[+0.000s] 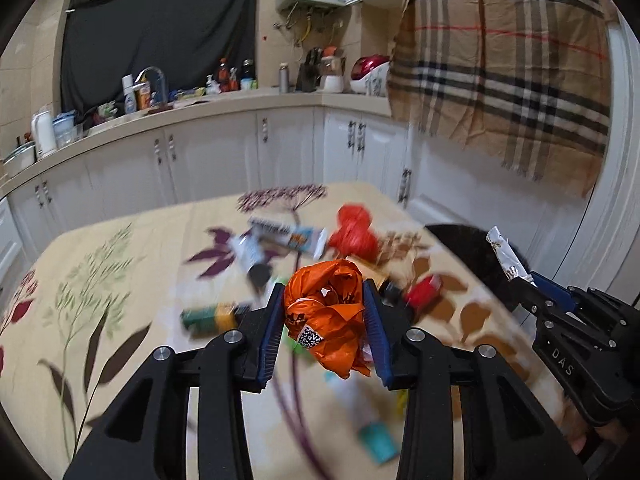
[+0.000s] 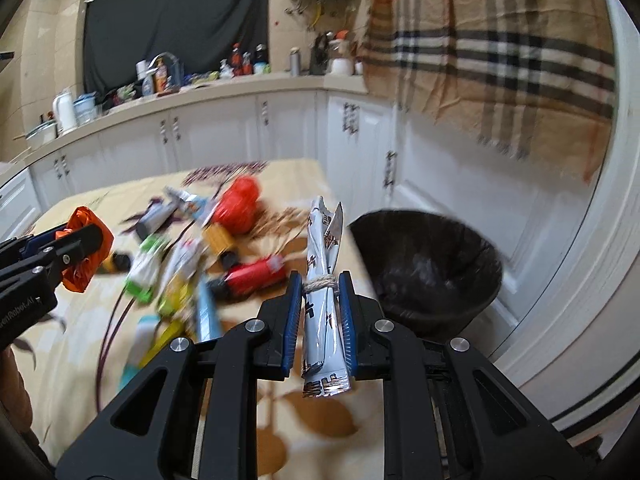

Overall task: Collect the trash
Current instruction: 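Carry both items over the black bin and open both grippers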

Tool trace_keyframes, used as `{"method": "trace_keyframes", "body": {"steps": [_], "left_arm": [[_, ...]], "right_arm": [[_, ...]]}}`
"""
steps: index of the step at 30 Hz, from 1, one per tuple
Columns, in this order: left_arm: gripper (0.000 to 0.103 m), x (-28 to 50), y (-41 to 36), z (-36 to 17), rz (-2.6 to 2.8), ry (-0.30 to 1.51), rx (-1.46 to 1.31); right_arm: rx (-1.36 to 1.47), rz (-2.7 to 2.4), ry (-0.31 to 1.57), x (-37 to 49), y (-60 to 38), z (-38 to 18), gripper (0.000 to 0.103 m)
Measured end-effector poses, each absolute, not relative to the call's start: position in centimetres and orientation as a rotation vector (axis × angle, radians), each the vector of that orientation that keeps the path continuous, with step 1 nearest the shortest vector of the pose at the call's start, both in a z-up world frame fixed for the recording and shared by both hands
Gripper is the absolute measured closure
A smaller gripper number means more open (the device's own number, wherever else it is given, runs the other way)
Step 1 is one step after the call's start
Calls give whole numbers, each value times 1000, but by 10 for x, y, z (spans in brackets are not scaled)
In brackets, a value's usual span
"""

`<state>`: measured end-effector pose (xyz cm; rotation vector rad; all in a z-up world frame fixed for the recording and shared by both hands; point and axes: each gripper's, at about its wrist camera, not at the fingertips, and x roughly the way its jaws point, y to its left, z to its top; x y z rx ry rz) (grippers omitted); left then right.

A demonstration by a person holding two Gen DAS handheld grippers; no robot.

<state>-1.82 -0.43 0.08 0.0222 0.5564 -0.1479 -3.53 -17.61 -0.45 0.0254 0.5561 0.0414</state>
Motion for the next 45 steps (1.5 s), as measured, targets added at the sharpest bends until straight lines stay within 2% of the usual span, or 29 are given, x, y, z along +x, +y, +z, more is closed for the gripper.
{"method": "trace_keyframes", "body": {"steps": [12, 28, 32, 34, 35, 45], "left_arm": [[64, 71, -91, 25, -272, 515, 62], [64, 161, -193, -17, -328, 649, 218], [56, 176, -202, -26, -316, 681, 224], [40, 181, -206, -29, -311, 697, 225], [38, 182, -207, -30, -310, 700, 226], [37, 179, -199, -18, -304, 681, 216]], "right_arm": [[43, -120, 493, 36, -243, 10, 85], [117, -221, 586, 115, -311, -37, 85], [133, -242, 608, 128, -322, -50, 81], [140, -253, 614, 132, -325, -55, 73], [146, -255, 618, 133, -327, -57, 68], [156, -260, 620, 121, -327, -55, 64]]}}
